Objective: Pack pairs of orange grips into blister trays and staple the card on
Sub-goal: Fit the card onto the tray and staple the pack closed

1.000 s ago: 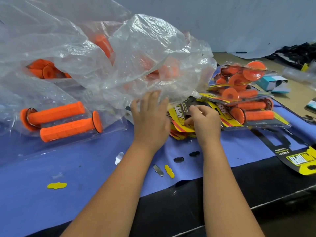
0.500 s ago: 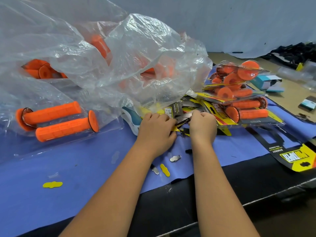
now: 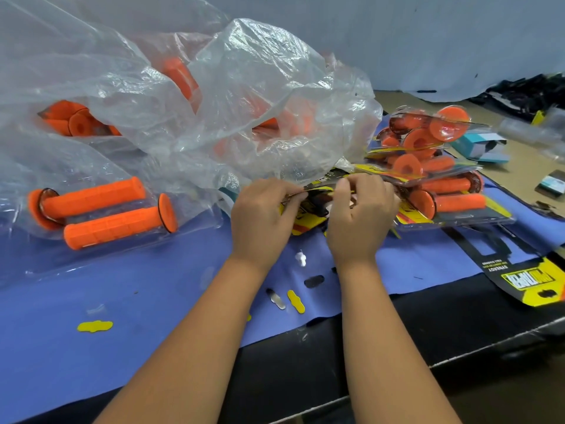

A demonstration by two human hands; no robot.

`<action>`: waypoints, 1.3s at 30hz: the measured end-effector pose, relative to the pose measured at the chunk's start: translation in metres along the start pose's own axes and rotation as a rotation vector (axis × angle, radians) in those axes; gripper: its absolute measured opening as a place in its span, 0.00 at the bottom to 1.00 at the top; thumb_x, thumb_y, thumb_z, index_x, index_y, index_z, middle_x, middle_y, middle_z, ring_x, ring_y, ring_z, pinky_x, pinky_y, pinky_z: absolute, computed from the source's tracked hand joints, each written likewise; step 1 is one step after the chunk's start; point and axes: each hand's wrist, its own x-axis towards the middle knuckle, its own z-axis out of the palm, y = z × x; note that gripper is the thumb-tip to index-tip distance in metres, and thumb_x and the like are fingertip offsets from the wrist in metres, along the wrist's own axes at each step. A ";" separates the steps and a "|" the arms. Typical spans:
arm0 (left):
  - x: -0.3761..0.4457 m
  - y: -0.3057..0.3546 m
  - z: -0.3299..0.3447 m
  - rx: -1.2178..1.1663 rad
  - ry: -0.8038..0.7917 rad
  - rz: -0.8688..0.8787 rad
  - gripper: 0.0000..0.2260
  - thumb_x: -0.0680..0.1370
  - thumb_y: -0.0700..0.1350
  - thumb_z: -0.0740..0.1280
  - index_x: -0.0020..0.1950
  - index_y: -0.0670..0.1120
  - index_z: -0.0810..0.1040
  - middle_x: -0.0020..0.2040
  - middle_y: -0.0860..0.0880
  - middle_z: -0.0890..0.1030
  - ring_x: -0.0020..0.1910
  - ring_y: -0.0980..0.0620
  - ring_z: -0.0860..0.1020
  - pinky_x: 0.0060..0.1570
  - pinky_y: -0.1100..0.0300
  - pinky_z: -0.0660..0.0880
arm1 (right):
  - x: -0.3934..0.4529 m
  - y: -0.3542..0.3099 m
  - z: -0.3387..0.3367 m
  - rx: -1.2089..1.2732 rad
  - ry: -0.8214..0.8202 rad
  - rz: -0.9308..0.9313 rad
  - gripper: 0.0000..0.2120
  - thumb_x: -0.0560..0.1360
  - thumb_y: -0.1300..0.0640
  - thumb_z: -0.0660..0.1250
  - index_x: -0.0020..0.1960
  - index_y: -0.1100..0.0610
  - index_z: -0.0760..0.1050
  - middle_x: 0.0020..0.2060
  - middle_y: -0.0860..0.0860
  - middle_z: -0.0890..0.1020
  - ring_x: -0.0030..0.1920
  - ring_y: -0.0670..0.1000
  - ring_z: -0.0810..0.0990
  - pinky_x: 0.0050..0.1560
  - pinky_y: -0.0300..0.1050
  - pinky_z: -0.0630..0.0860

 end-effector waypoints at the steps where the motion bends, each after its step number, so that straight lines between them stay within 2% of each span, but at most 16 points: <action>1: 0.001 0.001 -0.001 -0.053 0.026 -0.058 0.01 0.73 0.44 0.73 0.43 0.46 0.84 0.41 0.52 0.83 0.44 0.51 0.79 0.48 0.54 0.74 | -0.002 -0.002 0.001 0.011 -0.017 -0.081 0.12 0.75 0.56 0.60 0.40 0.61 0.78 0.37 0.55 0.80 0.41 0.60 0.75 0.46 0.53 0.67; 2: 0.002 0.002 -0.002 -0.110 0.032 -0.122 0.00 0.72 0.44 0.73 0.42 0.49 0.83 0.40 0.55 0.82 0.44 0.53 0.78 0.48 0.57 0.74 | -0.003 -0.004 0.002 0.004 -0.033 -0.139 0.11 0.75 0.57 0.61 0.40 0.61 0.78 0.37 0.55 0.80 0.40 0.60 0.75 0.46 0.52 0.67; 4: 0.005 0.001 -0.004 -0.212 0.006 -0.247 0.08 0.71 0.44 0.74 0.40 0.57 0.80 0.39 0.60 0.80 0.43 0.60 0.77 0.47 0.65 0.72 | -0.003 -0.004 0.003 -0.033 -0.053 -0.188 0.09 0.74 0.58 0.63 0.41 0.61 0.80 0.38 0.55 0.81 0.41 0.60 0.77 0.46 0.51 0.67; 6: 0.009 -0.002 -0.007 -0.259 -0.030 -0.310 0.13 0.72 0.40 0.74 0.42 0.60 0.79 0.40 0.61 0.80 0.43 0.63 0.77 0.46 0.71 0.69 | -0.003 -0.003 0.004 -0.044 -0.072 -0.192 0.07 0.72 0.60 0.65 0.42 0.61 0.81 0.38 0.55 0.81 0.42 0.60 0.77 0.46 0.49 0.66; 11: 0.016 -0.013 -0.018 -0.172 -0.002 -0.294 0.12 0.73 0.33 0.68 0.47 0.49 0.84 0.45 0.54 0.81 0.46 0.58 0.76 0.49 0.68 0.70 | -0.005 -0.004 0.006 -0.029 -0.191 -0.172 0.08 0.68 0.61 0.66 0.45 0.61 0.82 0.41 0.56 0.81 0.45 0.60 0.77 0.49 0.48 0.66; 16: 0.022 -0.019 -0.030 -0.336 0.074 -0.403 0.10 0.74 0.37 0.72 0.44 0.54 0.82 0.42 0.58 0.82 0.41 0.60 0.79 0.45 0.67 0.74 | -0.003 -0.003 0.004 -0.079 -0.181 -0.177 0.05 0.69 0.66 0.67 0.40 0.61 0.82 0.36 0.55 0.82 0.40 0.60 0.78 0.44 0.52 0.72; 18: 0.021 -0.021 -0.030 -0.299 0.041 -0.422 0.09 0.74 0.40 0.73 0.44 0.56 0.83 0.41 0.60 0.82 0.39 0.62 0.78 0.44 0.66 0.75 | -0.003 -0.002 0.004 -0.064 -0.208 -0.158 0.07 0.69 0.64 0.64 0.37 0.61 0.81 0.33 0.55 0.81 0.37 0.59 0.76 0.42 0.54 0.73; 20: 0.019 -0.024 -0.029 -0.102 -0.078 -0.333 0.07 0.74 0.41 0.72 0.46 0.53 0.85 0.43 0.57 0.83 0.43 0.58 0.79 0.47 0.61 0.75 | -0.004 -0.001 0.006 -0.036 -0.355 -0.113 0.09 0.68 0.60 0.62 0.37 0.61 0.80 0.34 0.55 0.80 0.39 0.58 0.75 0.43 0.56 0.73; 22: 0.016 -0.027 -0.026 0.104 -0.253 -0.164 0.11 0.70 0.40 0.68 0.50 0.50 0.85 0.47 0.52 0.84 0.49 0.50 0.79 0.52 0.56 0.73 | -0.007 0.001 0.009 -0.042 -0.617 -0.078 0.13 0.70 0.52 0.66 0.49 0.57 0.83 0.47 0.53 0.81 0.52 0.57 0.75 0.56 0.55 0.71; 24: 0.013 -0.029 -0.023 0.275 -0.395 -0.039 0.17 0.66 0.45 0.63 0.51 0.53 0.85 0.51 0.55 0.84 0.54 0.50 0.77 0.57 0.57 0.63 | -0.011 0.004 0.013 -0.122 -0.839 -0.107 0.21 0.69 0.44 0.72 0.61 0.48 0.80 0.61 0.49 0.76 0.64 0.53 0.69 0.67 0.51 0.63; 25: 0.012 -0.030 -0.021 0.331 -0.430 -0.016 0.17 0.66 0.47 0.61 0.50 0.54 0.85 0.52 0.57 0.83 0.55 0.51 0.75 0.56 0.60 0.57 | -0.011 0.005 0.014 -0.153 -0.892 -0.123 0.25 0.68 0.41 0.73 0.63 0.45 0.78 0.63 0.47 0.75 0.66 0.51 0.68 0.69 0.51 0.60; 27: 0.011 -0.033 -0.019 0.373 -0.461 -0.026 0.17 0.67 0.49 0.59 0.48 0.54 0.85 0.53 0.59 0.83 0.58 0.53 0.72 0.54 0.62 0.51 | -0.010 0.008 0.015 -0.120 -0.881 -0.117 0.23 0.67 0.41 0.74 0.60 0.47 0.81 0.59 0.46 0.80 0.63 0.50 0.72 0.66 0.51 0.65; 31: 0.011 -0.037 -0.016 0.389 -0.468 -0.036 0.18 0.70 0.48 0.58 0.52 0.53 0.85 0.56 0.58 0.82 0.61 0.52 0.72 0.56 0.60 0.52 | -0.008 0.007 0.012 0.027 -0.725 -0.042 0.10 0.74 0.49 0.71 0.43 0.55 0.83 0.39 0.49 0.83 0.43 0.52 0.79 0.45 0.52 0.76; 33: 0.011 -0.035 -0.017 0.366 -0.449 -0.027 0.17 0.71 0.45 0.61 0.55 0.54 0.83 0.57 0.58 0.82 0.62 0.52 0.72 0.57 0.60 0.53 | -0.007 0.007 0.011 0.074 -0.604 -0.012 0.10 0.76 0.54 0.69 0.40 0.58 0.81 0.34 0.51 0.81 0.38 0.54 0.77 0.40 0.53 0.75; 37: 0.013 -0.022 -0.014 0.059 -0.273 -0.108 0.15 0.73 0.36 0.66 0.55 0.51 0.84 0.56 0.54 0.82 0.60 0.53 0.73 0.62 0.59 0.61 | -0.001 0.003 0.008 0.262 -0.509 0.163 0.10 0.74 0.58 0.73 0.35 0.58 0.77 0.28 0.46 0.77 0.31 0.44 0.72 0.35 0.43 0.70; 39: 0.014 -0.013 -0.014 -0.089 -0.266 -0.146 0.16 0.74 0.35 0.66 0.57 0.48 0.83 0.55 0.54 0.81 0.59 0.58 0.72 0.62 0.70 0.63 | 0.001 0.001 0.008 0.342 -0.522 0.240 0.13 0.71 0.60 0.75 0.32 0.58 0.74 0.26 0.44 0.75 0.29 0.43 0.70 0.33 0.38 0.68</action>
